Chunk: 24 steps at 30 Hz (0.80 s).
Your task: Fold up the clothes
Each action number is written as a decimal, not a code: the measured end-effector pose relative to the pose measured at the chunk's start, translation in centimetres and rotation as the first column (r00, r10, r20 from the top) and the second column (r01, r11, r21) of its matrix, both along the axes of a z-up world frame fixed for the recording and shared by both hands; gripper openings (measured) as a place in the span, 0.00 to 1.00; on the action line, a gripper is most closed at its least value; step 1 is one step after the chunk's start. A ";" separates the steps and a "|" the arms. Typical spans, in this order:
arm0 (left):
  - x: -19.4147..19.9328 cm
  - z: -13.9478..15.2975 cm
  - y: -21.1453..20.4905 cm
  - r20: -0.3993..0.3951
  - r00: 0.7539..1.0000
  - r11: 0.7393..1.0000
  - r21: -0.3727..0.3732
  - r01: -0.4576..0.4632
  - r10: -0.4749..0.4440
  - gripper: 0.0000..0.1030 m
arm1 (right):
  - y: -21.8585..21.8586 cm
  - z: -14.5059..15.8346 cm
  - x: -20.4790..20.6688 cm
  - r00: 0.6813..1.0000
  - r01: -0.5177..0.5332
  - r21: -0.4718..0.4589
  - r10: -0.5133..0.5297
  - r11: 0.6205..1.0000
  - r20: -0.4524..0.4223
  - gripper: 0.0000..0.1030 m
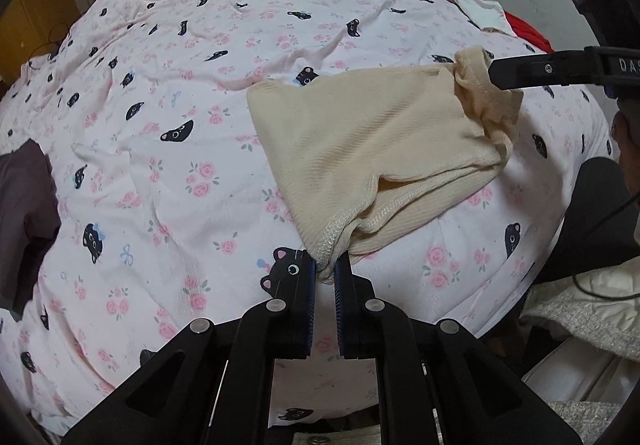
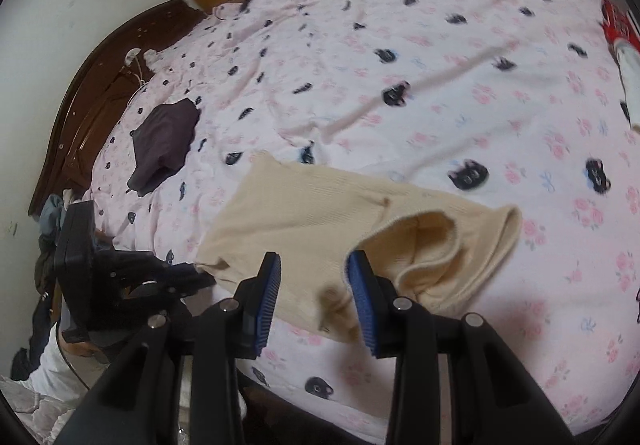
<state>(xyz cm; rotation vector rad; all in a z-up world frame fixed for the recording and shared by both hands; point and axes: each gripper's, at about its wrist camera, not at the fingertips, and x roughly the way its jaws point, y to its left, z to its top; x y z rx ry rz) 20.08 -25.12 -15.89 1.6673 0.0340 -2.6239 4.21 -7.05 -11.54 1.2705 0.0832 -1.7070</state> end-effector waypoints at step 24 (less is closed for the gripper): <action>-0.2 -0.3 -0.1 0.005 1.000 1.000 0.009 -0.006 0.006 0.07 | 4.5 0.3 -3.6 0.972 0.225 0.032 -0.222 0.974 -0.077 0.46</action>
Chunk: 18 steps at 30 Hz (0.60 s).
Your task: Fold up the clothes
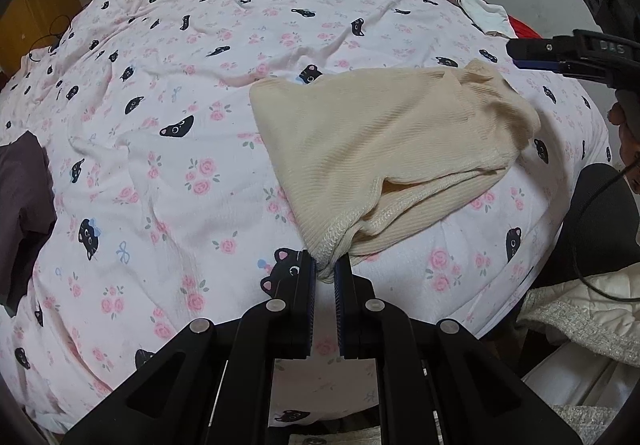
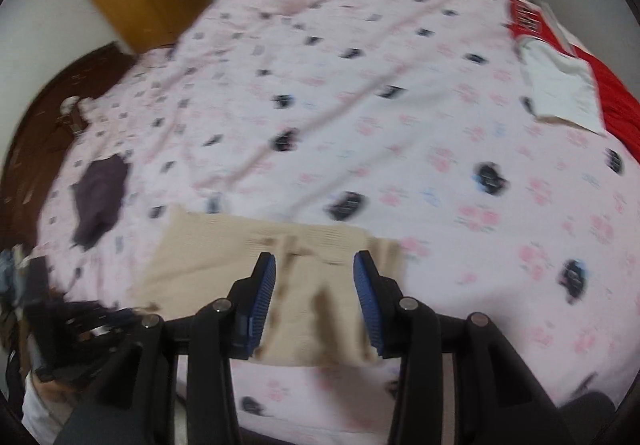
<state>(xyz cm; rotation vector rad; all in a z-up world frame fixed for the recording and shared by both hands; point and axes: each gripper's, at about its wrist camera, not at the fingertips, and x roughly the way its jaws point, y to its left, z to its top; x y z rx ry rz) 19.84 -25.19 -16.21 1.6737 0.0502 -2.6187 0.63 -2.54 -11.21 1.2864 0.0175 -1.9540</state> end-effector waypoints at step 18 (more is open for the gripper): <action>0.0 -0.2 0.0 0.000 1.000 1.000 0.004 0.000 0.000 0.07 | 0.4 -4.1 -1.5 0.990 0.028 0.022 -0.031 0.999 0.134 0.48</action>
